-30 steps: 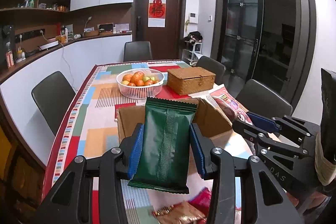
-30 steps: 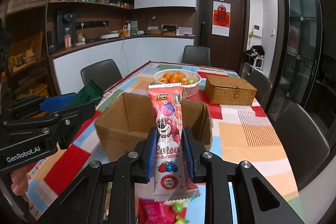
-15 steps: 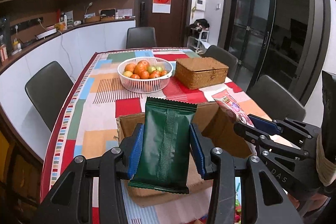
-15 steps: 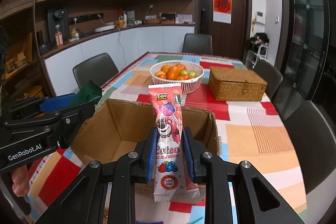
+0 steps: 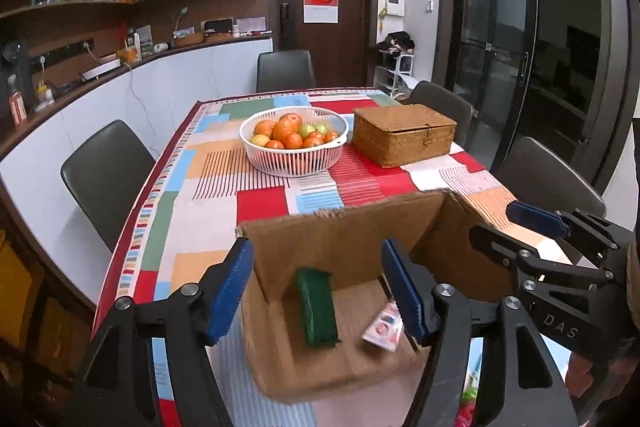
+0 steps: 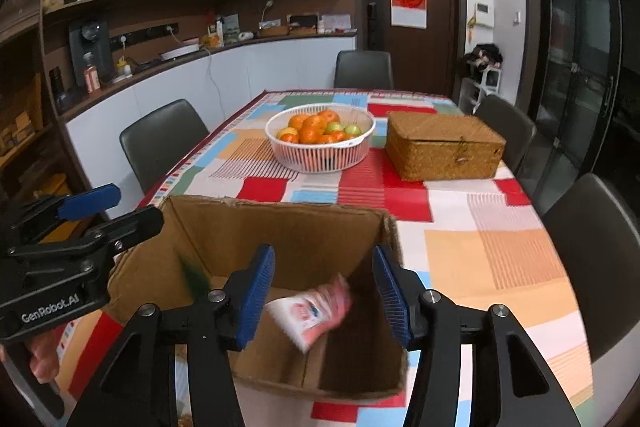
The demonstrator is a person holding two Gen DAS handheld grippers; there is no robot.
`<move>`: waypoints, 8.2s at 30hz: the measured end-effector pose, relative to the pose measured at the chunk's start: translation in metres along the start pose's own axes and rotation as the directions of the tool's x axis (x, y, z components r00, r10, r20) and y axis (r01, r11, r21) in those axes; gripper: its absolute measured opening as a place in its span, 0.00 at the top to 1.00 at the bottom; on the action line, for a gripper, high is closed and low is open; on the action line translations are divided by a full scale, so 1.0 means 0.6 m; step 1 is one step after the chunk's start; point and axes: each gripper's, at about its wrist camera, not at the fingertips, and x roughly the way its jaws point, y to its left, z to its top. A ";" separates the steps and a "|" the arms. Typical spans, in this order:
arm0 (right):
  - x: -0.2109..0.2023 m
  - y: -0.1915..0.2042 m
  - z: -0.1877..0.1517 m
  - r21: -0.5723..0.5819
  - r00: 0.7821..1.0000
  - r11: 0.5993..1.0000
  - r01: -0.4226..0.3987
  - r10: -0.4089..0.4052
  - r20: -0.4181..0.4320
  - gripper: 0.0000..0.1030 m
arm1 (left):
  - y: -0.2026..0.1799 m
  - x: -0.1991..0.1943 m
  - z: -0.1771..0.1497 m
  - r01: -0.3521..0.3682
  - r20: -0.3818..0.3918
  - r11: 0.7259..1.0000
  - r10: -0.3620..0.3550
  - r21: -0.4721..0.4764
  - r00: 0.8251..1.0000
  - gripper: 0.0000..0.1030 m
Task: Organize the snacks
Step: 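Move both open grippers back toward the snack pile, then grasp the green lollipop with left gripper while right gripper grasps the red snack, then carry lollipop and red snack over the box and open both grippers, then move both open grippers back toward the remaining snacks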
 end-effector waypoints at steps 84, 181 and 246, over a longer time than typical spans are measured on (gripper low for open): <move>-0.032 0.121 -0.328 -0.199 0.878 0.956 -0.217 0.102 -0.468 0.52 | -0.004 -0.022 -0.348 0.170 -0.469 0.983 -0.116 0.075 0.876 0.48; -0.050 0.025 0.002 -0.017 0.990 0.991 -0.136 0.136 -0.026 0.77 | -0.020 -0.043 0.009 0.136 -0.052 0.991 -0.137 -0.022 0.989 0.75; -0.213 0.073 -0.275 0.020 0.976 0.998 -0.063 0.066 -0.207 0.39 | -0.070 -0.196 -0.296 0.152 -0.234 0.985 -0.130 0.078 0.963 0.24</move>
